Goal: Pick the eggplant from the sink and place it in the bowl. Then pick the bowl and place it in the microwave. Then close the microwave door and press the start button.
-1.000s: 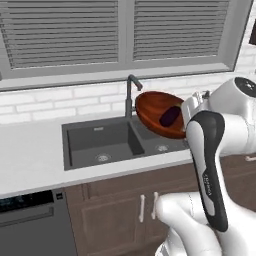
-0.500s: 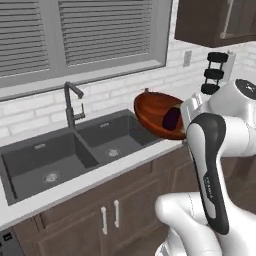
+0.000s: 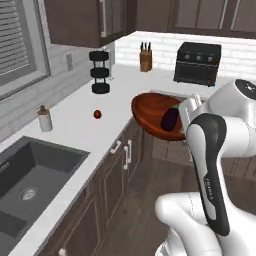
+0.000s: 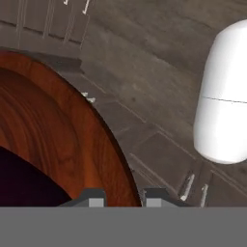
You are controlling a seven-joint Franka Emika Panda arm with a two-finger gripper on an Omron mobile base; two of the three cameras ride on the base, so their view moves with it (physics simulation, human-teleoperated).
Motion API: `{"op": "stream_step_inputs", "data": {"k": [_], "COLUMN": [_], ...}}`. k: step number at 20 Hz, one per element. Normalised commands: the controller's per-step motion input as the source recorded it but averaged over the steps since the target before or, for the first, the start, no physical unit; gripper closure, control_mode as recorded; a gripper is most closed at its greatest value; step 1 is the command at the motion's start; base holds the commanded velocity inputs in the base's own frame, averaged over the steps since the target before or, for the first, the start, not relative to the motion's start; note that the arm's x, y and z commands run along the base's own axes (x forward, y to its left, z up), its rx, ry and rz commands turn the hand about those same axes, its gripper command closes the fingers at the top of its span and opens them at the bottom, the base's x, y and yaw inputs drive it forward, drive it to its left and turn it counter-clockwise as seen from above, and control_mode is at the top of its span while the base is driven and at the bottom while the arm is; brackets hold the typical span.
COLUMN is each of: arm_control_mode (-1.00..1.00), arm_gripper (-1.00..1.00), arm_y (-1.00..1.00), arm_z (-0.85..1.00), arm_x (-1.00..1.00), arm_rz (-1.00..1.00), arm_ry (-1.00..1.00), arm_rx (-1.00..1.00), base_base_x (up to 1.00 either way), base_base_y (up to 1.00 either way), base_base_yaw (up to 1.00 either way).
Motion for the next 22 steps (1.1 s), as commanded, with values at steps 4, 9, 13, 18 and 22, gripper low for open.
{"op": "stream_step_inputs", "data": {"k": [4,9,13,18,22], "arm_control_mode": [1.0,1.0,1.0,1.0,1.0], "arm_gripper": [1.0,1.0,1.0,1.0,1.0], "arm_y": [0.0,0.0,0.0,0.0,0.0], "arm_z": [0.0,0.0,0.0,0.0,0.0], "arm_x": [0.0,0.0,0.0,0.0,0.0], "arm_rz": [0.0,0.0,0.0,0.0,0.0], "arm_ry": [0.0,0.0,0.0,0.0,0.0], "arm_rx": [0.0,0.0,0.0,0.0,0.0], "base_base_x": [0.0,0.0,0.0,0.0,0.0], "base_base_y": [0.0,0.0,0.0,0.0,0.02], "base_base_yaw": [-1.0,-1.0,-1.0,-1.0,-0.98]}}
